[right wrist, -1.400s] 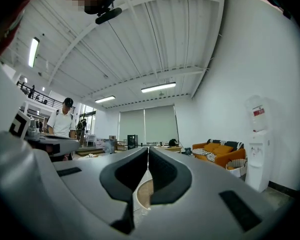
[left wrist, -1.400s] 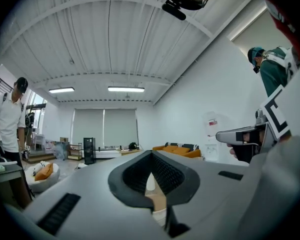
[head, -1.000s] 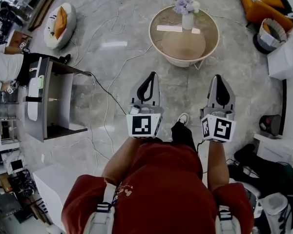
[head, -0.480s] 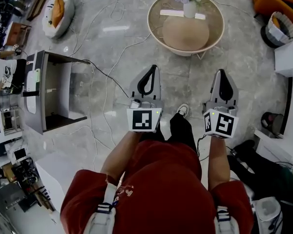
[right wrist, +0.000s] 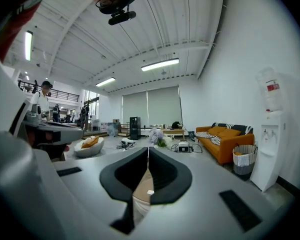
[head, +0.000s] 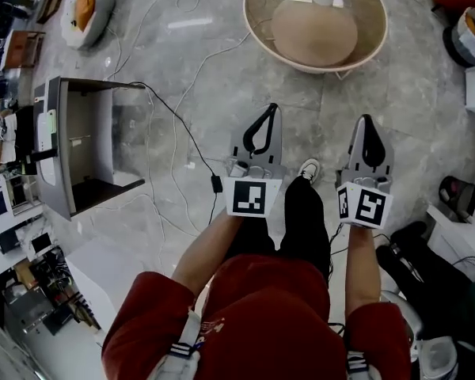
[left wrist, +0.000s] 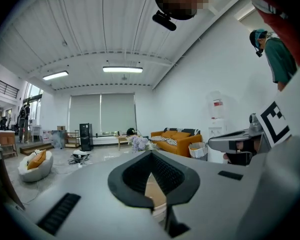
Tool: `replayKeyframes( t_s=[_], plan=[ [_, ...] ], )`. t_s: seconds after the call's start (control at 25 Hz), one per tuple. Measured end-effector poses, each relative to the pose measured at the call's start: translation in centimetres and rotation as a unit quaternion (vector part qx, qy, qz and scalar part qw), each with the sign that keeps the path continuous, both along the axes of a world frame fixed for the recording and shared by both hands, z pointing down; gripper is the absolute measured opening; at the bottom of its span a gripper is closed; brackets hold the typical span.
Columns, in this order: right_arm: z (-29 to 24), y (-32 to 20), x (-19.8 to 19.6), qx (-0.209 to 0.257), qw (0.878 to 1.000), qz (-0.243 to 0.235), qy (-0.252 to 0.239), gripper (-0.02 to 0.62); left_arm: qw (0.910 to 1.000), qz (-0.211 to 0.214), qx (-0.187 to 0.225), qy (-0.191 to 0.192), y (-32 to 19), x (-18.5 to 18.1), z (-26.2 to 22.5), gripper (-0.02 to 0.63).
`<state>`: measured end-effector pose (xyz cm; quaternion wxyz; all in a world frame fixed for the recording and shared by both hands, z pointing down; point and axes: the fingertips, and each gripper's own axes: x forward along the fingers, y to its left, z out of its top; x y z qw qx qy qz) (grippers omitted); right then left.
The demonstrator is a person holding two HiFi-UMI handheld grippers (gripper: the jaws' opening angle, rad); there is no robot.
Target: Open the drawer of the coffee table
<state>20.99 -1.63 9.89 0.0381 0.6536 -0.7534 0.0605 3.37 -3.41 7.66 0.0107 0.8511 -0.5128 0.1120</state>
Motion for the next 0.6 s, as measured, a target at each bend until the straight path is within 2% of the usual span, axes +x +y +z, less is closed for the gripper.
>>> replayKeyframes(
  t_s=[0.12,0.28,0.48,0.6],
  plan=[
    [5.1,-0.9,-1.3,-0.01,1.0,-0.003,-0.002,0.023,0.9999,0.01,-0.007,-0.001,-1.1,-0.4,5.0,0.014],
    [13.7,-1.4,-2.7,-0.031,0.999,-0.006,-0.005,0.023,0.9993,0.03,0.023,0.003,-2.5,-0.5,12.9,0.014],
    [25.3,-2.1,-5.3,-0.041,0.999,-0.01,-0.001,0.023,0.9979,0.043,0.047,0.002,-3.9,-2.0,25.4,0.014],
    [32.3,-2.9,-6.4,-0.04,0.999,-0.017,0.009,0.023,0.9973,0.032,0.066,0.005,-5.1,-2.6,33.3,0.014]
  ],
)
